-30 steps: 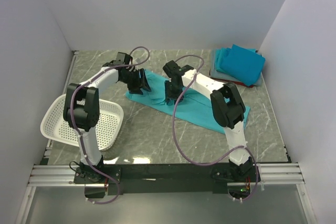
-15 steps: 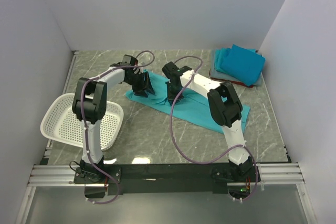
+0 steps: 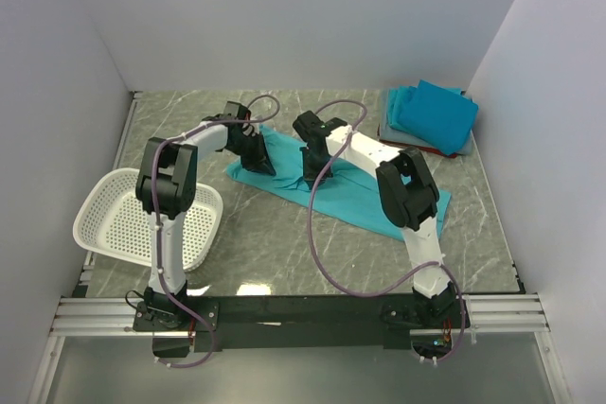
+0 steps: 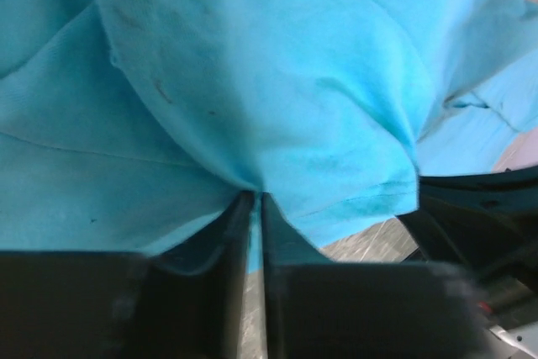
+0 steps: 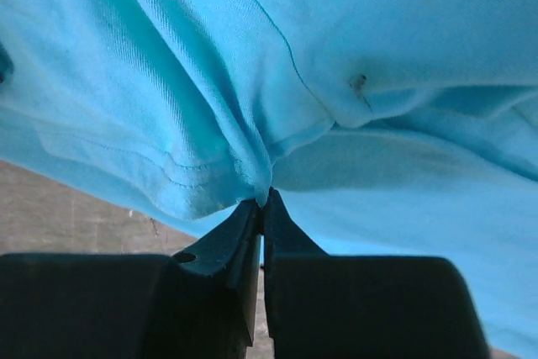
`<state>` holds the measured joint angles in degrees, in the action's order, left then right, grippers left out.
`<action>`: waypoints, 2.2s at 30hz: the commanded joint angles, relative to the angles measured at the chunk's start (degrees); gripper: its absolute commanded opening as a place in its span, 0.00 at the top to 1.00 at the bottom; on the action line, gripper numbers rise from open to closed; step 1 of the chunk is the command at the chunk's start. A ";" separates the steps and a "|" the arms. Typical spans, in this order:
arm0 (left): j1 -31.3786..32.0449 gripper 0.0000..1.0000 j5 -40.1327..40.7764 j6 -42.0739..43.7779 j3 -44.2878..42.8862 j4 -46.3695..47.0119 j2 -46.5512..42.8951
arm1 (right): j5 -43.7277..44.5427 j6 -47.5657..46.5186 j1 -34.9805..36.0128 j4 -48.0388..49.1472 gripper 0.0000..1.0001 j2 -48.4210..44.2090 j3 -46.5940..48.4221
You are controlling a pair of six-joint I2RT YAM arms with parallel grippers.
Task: Fold and stack the t-shirts
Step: Fold the tshirt
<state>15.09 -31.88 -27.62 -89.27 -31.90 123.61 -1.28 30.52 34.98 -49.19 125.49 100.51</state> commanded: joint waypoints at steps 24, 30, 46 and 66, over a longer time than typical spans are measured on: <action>-0.77 1.00 7.35 2.65 -7.32 -5.63 0.14 | 7.69 1.91 -0.44 -5.30 0.92 -6.31 -3.48; -0.77 1.00 9.29 2.83 -7.84 -7.12 -0.30 | 7.26 1.38 -0.35 -5.65 0.65 -6.84 -3.56; 1.52 0.65 5.95 0.20 0.32 -7.13 -9.61 | -1.07 -2.40 -5.18 -0.04 0.58 -15.28 -7.79; 5.47 0.56 7.80 -1.30 -0.46 -10.73 -6.55 | -12.17 -7.14 -7.74 2.52 0.58 -6.22 -3.03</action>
<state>20.03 -24.12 -28.34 -87.99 -41.65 116.09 -11.77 24.84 26.98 -47.99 119.11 96.44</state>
